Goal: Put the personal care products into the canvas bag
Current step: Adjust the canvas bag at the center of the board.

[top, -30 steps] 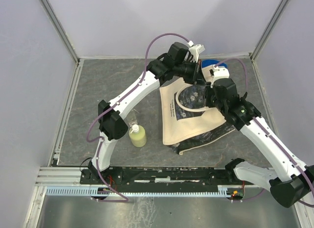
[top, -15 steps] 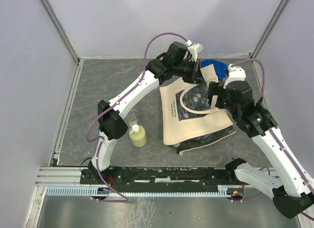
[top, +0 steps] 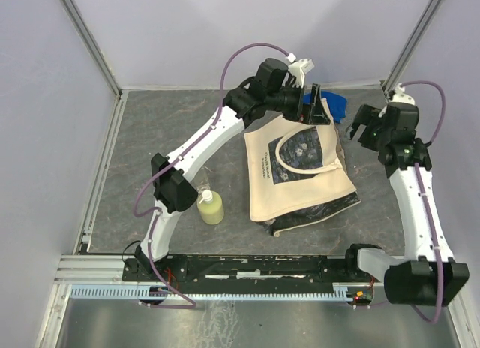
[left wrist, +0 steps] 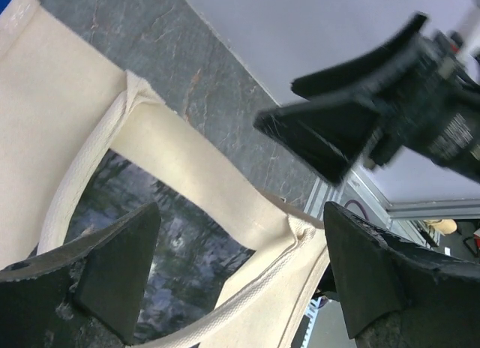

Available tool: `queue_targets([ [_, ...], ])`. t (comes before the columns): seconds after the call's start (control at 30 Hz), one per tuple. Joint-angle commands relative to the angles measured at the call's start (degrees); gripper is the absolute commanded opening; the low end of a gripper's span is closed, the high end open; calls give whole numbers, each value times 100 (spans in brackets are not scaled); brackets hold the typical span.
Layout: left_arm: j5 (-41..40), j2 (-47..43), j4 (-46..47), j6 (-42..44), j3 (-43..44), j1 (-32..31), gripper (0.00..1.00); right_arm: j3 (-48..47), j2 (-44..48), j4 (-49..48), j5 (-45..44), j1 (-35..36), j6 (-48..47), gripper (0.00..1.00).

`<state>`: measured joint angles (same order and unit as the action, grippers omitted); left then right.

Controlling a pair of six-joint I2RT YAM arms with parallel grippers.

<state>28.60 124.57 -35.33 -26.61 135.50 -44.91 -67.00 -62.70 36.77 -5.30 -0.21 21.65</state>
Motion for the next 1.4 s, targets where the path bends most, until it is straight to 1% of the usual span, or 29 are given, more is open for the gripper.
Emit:
queue_targets([
  [0.0,-49,154,324,-117,332,-148,96,41,-410,-784,1278,-1037,245,97],
  [0.13,-68,224,333,48,282,-260,98,143,-1002,-1189,2045,-1843,258,88],
  [0.17,-67,178,390,161,102,-272,98,144,-1196,-1249,2195,-2023,221,86],
  [0.3,-184,-100,700,331,-609,-266,99,371,-1550,-1522,2478,-2233,220,85],
  [0.37,-311,-201,728,401,-827,-256,100,474,-1836,-1650,2744,-2305,257,84],
  [0.47,-367,-366,764,468,-1103,-205,100,535,-2326,-1820,3169,-2430,460,80],
  [0.6,-406,-681,1051,353,-1680,-52,100,632,-2657,-2032,3285,-2474,506,80],
  [0.7,-408,-791,1118,242,-1899,116,100,613,-2900,-2015,3265,-2506,360,81],
  [0.87,-490,-1082,1212,217,-2264,347,100,574,-3413,-2171,3502,-2564,256,81],
  [1.0,-533,-1157,1269,213,-2381,513,99,362,-3880,-2128,3614,-2564,-24,81],
  [1.1,-402,-1110,1364,165,-2358,644,100,296,-4122,-2124,3662,-2568,-272,82],
  [1.23,-274,-1053,1496,-1,-2384,852,99,382,-4268,-2270,3932,-2563,-487,82],
  [1.37,-241,-1027,1569,-81,-2417,1007,100,579,-4338,-2517,4218,-2554,-460,82],
])
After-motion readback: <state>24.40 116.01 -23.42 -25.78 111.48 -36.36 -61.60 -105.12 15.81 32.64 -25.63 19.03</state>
